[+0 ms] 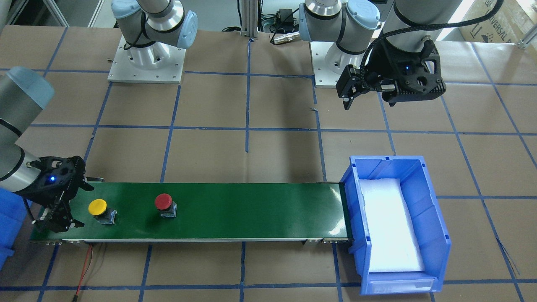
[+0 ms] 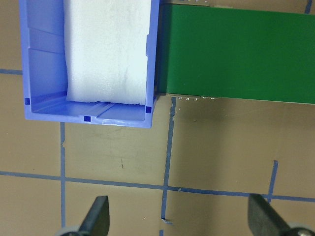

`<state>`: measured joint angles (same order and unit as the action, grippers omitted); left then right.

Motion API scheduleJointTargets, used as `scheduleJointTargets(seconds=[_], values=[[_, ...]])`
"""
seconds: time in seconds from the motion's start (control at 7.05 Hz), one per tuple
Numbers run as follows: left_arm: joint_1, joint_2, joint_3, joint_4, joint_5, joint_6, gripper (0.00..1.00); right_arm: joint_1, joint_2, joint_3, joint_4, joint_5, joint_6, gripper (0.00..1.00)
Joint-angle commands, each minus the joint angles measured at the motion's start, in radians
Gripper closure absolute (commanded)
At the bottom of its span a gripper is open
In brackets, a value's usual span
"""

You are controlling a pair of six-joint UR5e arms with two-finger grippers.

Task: Transport two buttons from left to right
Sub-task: 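Lower the right gripper and grasp the yellow button on the belt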

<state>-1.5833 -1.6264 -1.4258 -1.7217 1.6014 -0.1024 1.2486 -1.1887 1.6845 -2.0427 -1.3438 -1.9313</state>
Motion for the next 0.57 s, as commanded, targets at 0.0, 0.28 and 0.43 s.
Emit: scheduleJointTargets(seconds=[0.0, 0.28, 0.43], values=[[0.0, -0.004, -0.001, 0.004, -0.001, 0.0, 0.0, 0.0, 0.0, 0.0, -0.001, 0.0, 0.0, 0.01], [0.0, -0.009, 0.002, 0.014, -0.003, 0.0, 0.0, 0.0, 0.001, 0.001, 0.001, -0.002, 0.002, 0.01], [-0.001, -0.013, -0.001, 0.016, -0.001, -0.003, 0.0, 0.0, 0.003, 0.001, 0.001, -0.002, 0.008, 0.01]])
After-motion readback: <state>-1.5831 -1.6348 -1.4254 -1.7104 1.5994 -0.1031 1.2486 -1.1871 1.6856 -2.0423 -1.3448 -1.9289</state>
